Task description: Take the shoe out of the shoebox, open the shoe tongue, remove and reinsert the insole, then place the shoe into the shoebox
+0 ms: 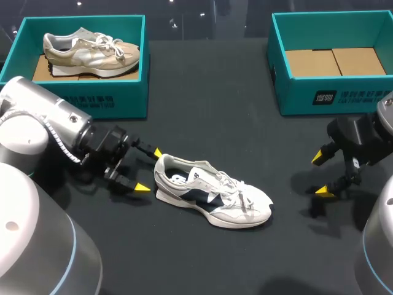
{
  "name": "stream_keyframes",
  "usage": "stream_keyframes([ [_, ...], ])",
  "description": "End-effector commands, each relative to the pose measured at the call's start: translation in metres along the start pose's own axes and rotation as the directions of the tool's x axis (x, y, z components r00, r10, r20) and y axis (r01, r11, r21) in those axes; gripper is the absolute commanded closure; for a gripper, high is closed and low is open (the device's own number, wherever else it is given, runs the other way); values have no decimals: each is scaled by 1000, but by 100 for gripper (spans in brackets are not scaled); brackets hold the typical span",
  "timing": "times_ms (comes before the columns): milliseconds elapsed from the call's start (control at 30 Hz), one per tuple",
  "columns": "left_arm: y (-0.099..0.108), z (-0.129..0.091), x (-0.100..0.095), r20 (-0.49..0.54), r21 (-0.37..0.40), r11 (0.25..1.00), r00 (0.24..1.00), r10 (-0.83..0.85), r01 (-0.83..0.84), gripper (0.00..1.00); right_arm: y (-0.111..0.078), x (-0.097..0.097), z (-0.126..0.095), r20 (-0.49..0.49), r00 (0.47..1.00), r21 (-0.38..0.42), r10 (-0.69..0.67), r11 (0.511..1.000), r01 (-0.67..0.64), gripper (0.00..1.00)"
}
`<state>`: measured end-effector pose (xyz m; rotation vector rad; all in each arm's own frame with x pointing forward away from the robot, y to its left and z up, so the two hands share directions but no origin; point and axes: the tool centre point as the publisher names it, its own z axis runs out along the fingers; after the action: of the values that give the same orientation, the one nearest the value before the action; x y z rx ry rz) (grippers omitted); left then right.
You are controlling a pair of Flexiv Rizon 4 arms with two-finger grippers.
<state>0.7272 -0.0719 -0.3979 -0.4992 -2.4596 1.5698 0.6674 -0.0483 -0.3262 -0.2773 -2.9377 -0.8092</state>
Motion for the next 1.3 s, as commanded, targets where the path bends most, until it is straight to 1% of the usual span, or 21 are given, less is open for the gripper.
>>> stream_keyframes([
  [33, -1, 5, -3, -5, -1, 1000, 1000, 1, -1, 0, 0, 1, 0, 2, 1000, 2, 0, 1000, 0, 0],
  [333, -1, 15, -7, -15, 2, 1000, 1000, 4, -4, 0, 0, 1, 0, 2, 1000, 2, 0, 1000, 0, 0],
  [800, 1, 21, -11, -25, 7, 1000, 1000, -9, 9, 0, 0, 1, 0, 2, 1000, 2, 0, 1000, 0, 0],
  [1300, -4, 36, -6, -47, 17, 1000, 999, -13, 14, 0, 0, 1, 0, 2, 1000, 2, 0, 1000, 0, 0],
])
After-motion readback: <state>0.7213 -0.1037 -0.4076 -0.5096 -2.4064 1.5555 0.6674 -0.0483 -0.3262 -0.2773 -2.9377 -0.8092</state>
